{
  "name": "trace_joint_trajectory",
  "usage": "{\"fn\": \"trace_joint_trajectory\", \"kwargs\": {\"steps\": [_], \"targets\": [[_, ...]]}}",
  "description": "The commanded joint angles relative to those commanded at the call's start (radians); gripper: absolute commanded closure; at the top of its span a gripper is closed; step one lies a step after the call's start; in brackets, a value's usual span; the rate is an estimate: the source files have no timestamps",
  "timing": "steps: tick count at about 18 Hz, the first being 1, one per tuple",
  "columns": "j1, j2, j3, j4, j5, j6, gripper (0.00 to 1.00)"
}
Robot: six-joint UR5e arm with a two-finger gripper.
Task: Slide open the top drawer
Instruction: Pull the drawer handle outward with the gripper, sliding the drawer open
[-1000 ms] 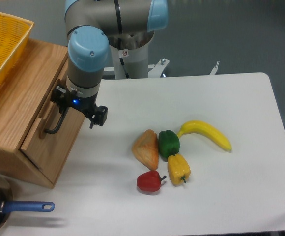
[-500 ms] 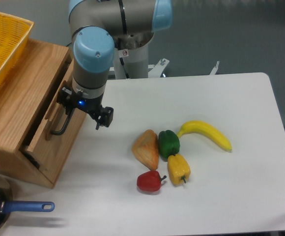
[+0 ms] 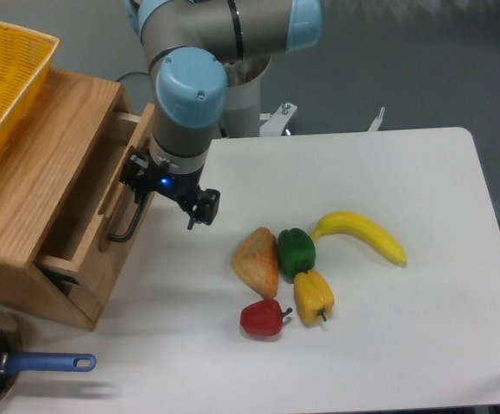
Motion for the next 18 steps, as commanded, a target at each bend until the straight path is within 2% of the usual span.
{"fn": "trace_joint_trajectory", "kwargs": {"steps": [7,11,18], "targets": [[0.029,-0.006,0.006,0.002,0.002,0.043,0.00],[0.043,-0.012,0.006,-0.003,0.064,0.081,0.00],[0.075,-0.018,0.006,-0.005,0.069,0.115,0.00]]}}
